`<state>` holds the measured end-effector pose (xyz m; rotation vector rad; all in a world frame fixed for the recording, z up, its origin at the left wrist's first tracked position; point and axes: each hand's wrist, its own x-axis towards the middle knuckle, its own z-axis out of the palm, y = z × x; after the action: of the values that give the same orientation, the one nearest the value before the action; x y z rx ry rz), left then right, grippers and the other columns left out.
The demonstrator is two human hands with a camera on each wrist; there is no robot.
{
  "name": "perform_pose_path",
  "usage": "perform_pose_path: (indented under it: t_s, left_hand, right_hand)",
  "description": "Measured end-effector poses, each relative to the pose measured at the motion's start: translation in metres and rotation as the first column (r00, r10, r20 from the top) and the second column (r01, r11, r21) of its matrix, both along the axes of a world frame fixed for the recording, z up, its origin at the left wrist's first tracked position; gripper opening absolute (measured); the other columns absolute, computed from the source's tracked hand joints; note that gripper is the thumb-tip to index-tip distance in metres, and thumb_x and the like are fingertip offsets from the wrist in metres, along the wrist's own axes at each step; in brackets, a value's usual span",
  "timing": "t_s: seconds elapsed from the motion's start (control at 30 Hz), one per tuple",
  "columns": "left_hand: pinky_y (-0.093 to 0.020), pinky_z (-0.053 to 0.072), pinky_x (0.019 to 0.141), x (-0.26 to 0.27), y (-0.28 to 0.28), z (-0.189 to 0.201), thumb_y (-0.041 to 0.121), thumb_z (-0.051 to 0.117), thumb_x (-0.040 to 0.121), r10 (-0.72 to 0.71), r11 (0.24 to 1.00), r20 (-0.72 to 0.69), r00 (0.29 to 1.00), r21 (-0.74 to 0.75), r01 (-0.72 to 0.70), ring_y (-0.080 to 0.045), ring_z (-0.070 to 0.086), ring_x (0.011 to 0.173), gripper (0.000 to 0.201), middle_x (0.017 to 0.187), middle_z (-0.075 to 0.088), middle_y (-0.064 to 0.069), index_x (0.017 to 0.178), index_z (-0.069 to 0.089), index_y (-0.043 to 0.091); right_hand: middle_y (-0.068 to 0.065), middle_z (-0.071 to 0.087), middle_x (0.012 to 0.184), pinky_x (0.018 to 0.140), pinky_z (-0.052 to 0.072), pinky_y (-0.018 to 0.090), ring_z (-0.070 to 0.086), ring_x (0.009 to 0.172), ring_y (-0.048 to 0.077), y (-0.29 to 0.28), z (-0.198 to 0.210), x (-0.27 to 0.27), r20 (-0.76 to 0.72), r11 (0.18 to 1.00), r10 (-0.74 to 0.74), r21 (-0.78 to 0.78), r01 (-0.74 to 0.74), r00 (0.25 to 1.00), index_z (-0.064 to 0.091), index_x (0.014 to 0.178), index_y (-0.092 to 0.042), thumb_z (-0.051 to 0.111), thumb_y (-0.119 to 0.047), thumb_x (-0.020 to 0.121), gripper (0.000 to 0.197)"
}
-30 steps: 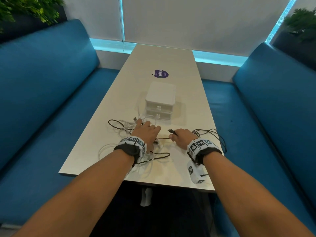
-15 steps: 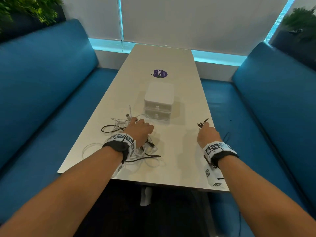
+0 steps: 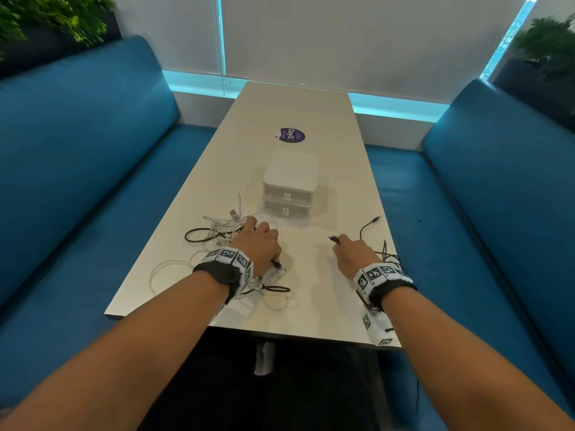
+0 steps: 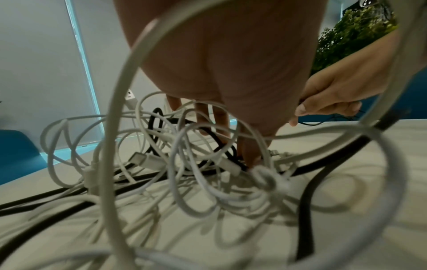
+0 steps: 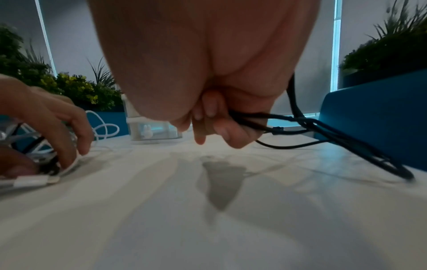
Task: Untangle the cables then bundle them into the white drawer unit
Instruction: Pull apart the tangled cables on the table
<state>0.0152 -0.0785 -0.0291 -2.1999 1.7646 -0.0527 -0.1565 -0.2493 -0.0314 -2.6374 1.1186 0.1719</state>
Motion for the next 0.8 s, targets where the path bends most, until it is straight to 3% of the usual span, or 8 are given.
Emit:
perform_pose_path:
  t_s: [0.13, 0.27, 0.43, 0.6, 0.7, 0.8]
  left_hand:
    - [-0.055, 0.019, 0.113, -0.005, -0.005, 0.0, 0.01, 0.056, 0.089, -0.006, 1.0, 0.053, 0.999, 0.012, 0.005, -0.029, 0.04, 0.121, 0.03, 0.124, 0.053, -0.002, 0.11, 0.071, 0.026]
    - [-0.05, 0.019, 0.114, 0.0, -0.004, 0.0, 0.019, 0.058, 0.095, -0.014, 0.996, -0.021, 1.0, -0.086, 0.012, -0.025, 0.042, 0.122, 0.025, 0.128, 0.05, 0.001, 0.117, 0.066, 0.026]
    - [-0.041, 0.022, 0.11, 0.01, -0.002, 0.007, 0.021, 0.051, 0.1, -0.008, 0.98, -0.176, 0.984, -0.198, -0.028, -0.022, 0.052, 0.113, 0.023, 0.124, 0.05, 0.0, 0.12, 0.063, 0.021]
    - [-0.045, 0.018, 0.112, 0.007, -0.011, 0.011, 0.011, 0.044, 0.101, 0.074, 0.972, -0.286, 0.955, -0.192, -0.133, -0.02, 0.059, 0.087, 0.011, 0.092, 0.063, 0.004, 0.101, 0.047, 0.021]
    - [-0.046, 0.016, 0.114, 0.001, -0.016, 0.008, 0.01, 0.043, 0.1, 0.088, 0.972, -0.286, 0.954, -0.186, -0.146, -0.021, 0.06, 0.083, 0.012, 0.083, 0.063, 0.006, 0.098, 0.041, 0.022]
    - [-0.044, 0.019, 0.111, -0.004, -0.018, 0.006, 0.025, 0.043, 0.104, 0.118, 0.959, -0.354, 0.928, -0.203, -0.199, -0.022, 0.062, 0.091, 0.005, 0.084, 0.066, 0.004, 0.101, 0.045, 0.021]
  right_hand:
    - [0.019, 0.062, 0.112, 0.072, 0.044, 0.034, 0.055, 0.085, 0.03, 0.007, 0.001, 0.012, 0.024, 0.993, 0.001, 0.122, -0.004, 1.0, 0.055, 0.117, -0.003, 0.035, -0.021, 0.102, 0.03]
    - [0.012, 0.065, 0.111, 0.084, 0.051, 0.036, 0.064, 0.098, 0.029, 0.017, 0.003, 0.02, 0.098, 0.966, 0.034, 0.251, -0.057, 0.995, 0.062, 0.112, -0.011, 0.034, -0.02, 0.102, 0.031]
    - [0.004, 0.062, 0.103, 0.07, 0.043, 0.031, 0.062, 0.09, 0.023, 0.026, 0.003, 0.032, 0.199, 0.937, 0.069, 0.323, -0.132, 0.978, 0.064, 0.101, -0.021, 0.038, -0.024, 0.101, 0.026]
    - [-0.004, 0.059, 0.079, 0.061, 0.036, 0.029, 0.056, 0.072, 0.013, 0.036, 0.013, 0.046, 0.32, 0.927, 0.117, 0.303, -0.219, 0.94, 0.058, 0.088, -0.022, 0.052, -0.051, 0.094, 0.03]
    - [-0.004, 0.057, 0.074, 0.061, 0.036, 0.03, 0.054, 0.068, 0.014, 0.036, 0.01, 0.049, 0.394, 0.936, 0.125, 0.257, -0.239, 0.911, 0.056, 0.083, -0.022, 0.054, -0.044, 0.096, 0.026]
    - [-0.004, 0.056, 0.071, 0.059, 0.035, 0.029, 0.053, 0.068, 0.017, 0.029, 0.007, 0.045, 0.431, 0.944, 0.12, 0.23, -0.238, 0.894, 0.059, 0.085, -0.019, 0.055, -0.034, 0.098, 0.02]
